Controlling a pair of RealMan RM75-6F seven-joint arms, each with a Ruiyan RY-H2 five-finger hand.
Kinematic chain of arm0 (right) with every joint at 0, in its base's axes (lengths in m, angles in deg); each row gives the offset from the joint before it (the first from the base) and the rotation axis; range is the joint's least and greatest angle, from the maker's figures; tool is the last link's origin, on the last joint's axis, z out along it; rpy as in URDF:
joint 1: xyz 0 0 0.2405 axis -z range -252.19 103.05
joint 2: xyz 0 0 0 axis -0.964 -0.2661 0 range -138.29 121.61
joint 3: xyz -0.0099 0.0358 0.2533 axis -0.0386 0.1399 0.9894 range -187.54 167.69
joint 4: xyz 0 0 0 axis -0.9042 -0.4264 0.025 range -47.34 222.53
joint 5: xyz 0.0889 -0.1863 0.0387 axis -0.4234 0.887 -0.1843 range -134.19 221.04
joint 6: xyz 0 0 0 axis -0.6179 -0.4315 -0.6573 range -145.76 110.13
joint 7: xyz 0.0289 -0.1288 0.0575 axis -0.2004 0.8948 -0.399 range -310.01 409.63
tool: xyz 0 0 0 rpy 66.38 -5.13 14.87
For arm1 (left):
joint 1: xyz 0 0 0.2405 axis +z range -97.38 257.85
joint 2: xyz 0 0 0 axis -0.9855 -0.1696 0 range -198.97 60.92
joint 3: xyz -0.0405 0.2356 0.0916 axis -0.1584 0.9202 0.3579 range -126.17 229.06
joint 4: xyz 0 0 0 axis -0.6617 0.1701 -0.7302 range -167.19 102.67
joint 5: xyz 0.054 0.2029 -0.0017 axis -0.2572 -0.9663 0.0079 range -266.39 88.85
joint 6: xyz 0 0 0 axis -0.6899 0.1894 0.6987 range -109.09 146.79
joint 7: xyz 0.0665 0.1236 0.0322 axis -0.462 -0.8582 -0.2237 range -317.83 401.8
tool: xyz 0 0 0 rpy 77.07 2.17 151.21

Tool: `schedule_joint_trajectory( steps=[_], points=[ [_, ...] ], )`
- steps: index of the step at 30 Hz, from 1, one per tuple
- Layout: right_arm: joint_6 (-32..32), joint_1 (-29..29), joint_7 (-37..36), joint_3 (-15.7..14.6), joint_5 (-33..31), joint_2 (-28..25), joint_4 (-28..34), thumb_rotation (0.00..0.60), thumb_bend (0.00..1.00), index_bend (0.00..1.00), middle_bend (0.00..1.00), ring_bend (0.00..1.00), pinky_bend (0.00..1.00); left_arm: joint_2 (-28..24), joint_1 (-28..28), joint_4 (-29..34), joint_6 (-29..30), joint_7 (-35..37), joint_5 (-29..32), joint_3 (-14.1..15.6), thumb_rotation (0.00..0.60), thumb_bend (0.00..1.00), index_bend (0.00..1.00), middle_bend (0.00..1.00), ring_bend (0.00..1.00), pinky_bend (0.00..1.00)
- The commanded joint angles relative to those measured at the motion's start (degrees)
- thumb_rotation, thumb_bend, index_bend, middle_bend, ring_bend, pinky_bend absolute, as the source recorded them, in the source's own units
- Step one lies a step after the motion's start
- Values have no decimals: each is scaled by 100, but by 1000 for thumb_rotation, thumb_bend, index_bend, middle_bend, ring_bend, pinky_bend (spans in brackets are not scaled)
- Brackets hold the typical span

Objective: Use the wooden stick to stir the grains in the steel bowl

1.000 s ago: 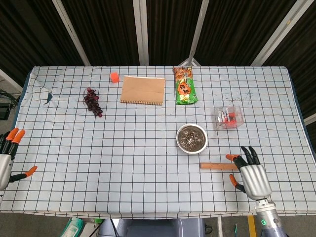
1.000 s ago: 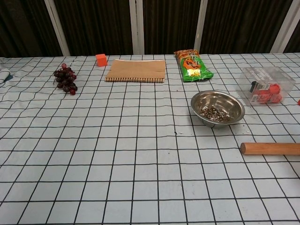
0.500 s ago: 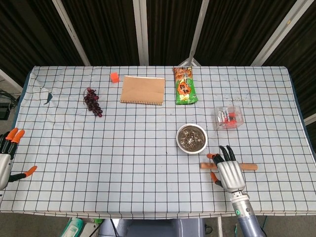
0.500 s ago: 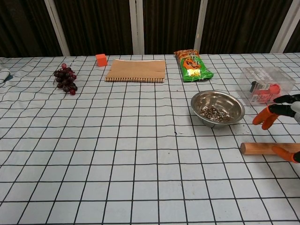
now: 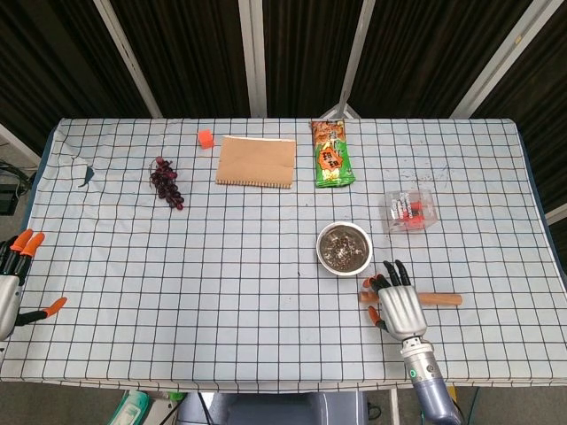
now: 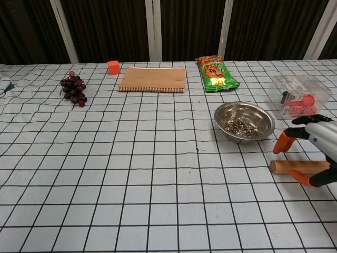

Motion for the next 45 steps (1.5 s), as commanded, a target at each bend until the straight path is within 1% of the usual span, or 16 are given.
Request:
schedule_joint_trajectory(
  steps=[1, 4, 9, 15, 19, 29, 35, 39, 45],
  points=[
    [20, -27, -8, 18, -49, 44, -62, 600, 385, 382, 364, 106, 0, -2, -3, 5, -7, -2, 7, -2, 600, 64, 0, 0, 0, 0],
    [45, -58, -34, 38, -112, 81, -159, 600, 385, 382, 364, 110, 0, -2, -3, 5, -7, -5, 11, -3, 600, 64, 0, 0, 0, 0],
    [-38, -99, 68, -10, 0, 134, -424, 600, 385, 394, 375, 129, 0, -4, -4, 12, -8, -5, 14, -3, 600, 64, 0, 0, 0, 0],
    [-259, -110, 519, -150, 269, 213, -666, 600, 385, 394, 388, 134, 0, -9, -7, 30, -26, -1, 24, 1, 600, 64, 0, 0, 0, 0],
    [-325, -101, 630, -148, 264, 276, -658, 600, 385, 411, 394, 136, 0, -15, 1, 40, -15, 18, 25, 3, 600, 64, 0, 0, 0, 0],
    [-322, -102, 813, -192, 212, 404, -700, 600, 385, 413, 395, 137, 0, -32, 1, 55, -31, 61, 37, 3, 600, 64, 0, 0, 0, 0],
    [-330, -104, 864, -190, 180, 460, -761, 600, 385, 413, 396, 141, 0, -35, -6, 59, -43, 64, 45, 0, 600, 64, 0, 0, 0, 0],
    [-321, -95, 866, -185, 127, 470, -796, 600, 385, 444, 420, 165, 0, -36, -4, 62, -44, 70, 50, 0, 600, 64, 0, 0, 0, 0],
    [-356, -66, 858, -178, 75, 472, -843, 600, 385, 447, 427, 170, 0, -35, -4, 63, -39, 67, 54, -3, 600, 64, 0, 0, 0, 0]
  ],
)
